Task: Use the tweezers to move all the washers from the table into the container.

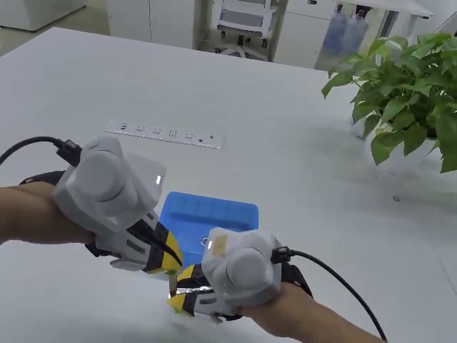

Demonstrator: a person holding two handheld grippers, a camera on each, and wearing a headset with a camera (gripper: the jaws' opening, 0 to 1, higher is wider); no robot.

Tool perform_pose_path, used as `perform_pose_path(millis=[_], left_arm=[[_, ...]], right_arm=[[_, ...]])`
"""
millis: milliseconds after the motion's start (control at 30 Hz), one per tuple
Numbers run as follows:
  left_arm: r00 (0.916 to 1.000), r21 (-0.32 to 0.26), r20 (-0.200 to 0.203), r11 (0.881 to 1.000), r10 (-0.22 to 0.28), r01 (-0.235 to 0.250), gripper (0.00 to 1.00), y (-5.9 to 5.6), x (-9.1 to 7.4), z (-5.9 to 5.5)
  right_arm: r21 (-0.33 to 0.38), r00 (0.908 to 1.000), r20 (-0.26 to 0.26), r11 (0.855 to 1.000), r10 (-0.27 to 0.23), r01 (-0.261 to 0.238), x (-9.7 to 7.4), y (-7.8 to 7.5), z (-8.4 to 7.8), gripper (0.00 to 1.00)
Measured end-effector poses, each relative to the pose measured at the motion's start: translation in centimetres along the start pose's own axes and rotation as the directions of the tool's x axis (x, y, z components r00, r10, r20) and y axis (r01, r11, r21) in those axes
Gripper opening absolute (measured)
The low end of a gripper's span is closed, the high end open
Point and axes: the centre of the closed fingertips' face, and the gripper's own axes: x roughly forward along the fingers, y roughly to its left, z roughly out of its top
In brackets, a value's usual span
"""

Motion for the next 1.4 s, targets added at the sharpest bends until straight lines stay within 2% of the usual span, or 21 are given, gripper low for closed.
perform_pose_path(millis=[767, 1167, 1400], left_arm=[[0.9999, 0.012, -0.015, 1.000, -0.004, 0.004, 0.05, -0.3, -0.2, -0.2], [1.0000, 0.016, -0.005, 1.000, -0.006, 0.006, 0.05, -0.3, -0.5, 0.5], [1.0000, 0.027, -0.006, 1.000, -0.006, 0.006, 0.05, -0.3, -1.3, 1.3]], right_arm=[[0.020, 1.0000, -0.006, 1.000, -0.005, 0.005, 0.1, -0.1, 0.0, 0.09], [0.019, 1.0000, 0.001, 1.000, -0.009, 0.009, -0.6, 0.0, 0.4, 0.09], [0.012, 0.9998, 0.003, 1.000, -0.022, 0.022, -1.5, -0.1, 1.1, 0.09]])
